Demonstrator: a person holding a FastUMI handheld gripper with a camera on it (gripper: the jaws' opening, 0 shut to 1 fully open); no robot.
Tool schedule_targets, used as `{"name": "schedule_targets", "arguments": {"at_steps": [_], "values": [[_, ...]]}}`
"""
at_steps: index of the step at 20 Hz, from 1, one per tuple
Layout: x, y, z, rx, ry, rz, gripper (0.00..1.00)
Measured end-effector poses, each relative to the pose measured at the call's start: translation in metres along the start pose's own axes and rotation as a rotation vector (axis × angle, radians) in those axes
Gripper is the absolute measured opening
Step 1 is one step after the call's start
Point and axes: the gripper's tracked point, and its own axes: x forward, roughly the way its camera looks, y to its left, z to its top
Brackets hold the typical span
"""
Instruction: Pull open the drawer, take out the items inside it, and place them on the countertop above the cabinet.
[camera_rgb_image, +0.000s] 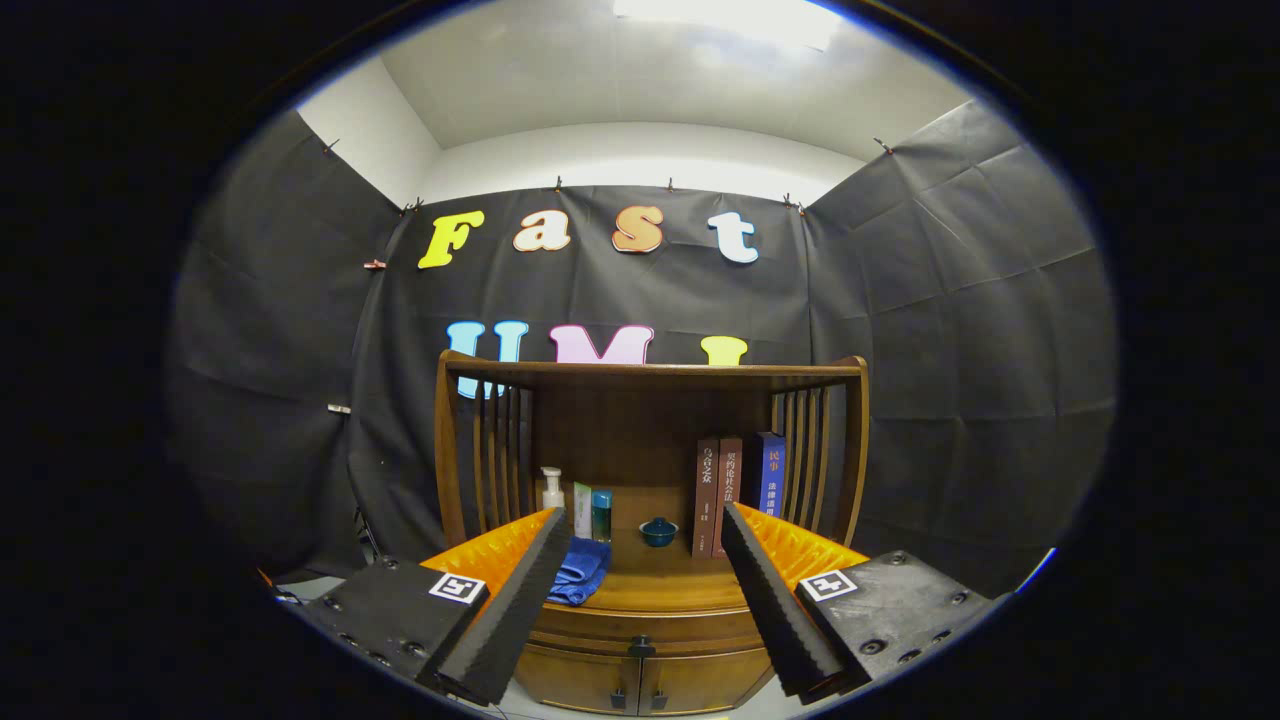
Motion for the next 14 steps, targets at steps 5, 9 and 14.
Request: {"name": "schedule_targets", "arguments": {"at_steps": [5,9,14], "values": [[0.000,0.002,-0.001,0.004,0.007,0.009,0.98],[0.004,0.004,-0.005,0.016,0.013,0.009,0.98],[0.010,0.002,-0.026,0.003,0.039,0.004,0.98]]}}
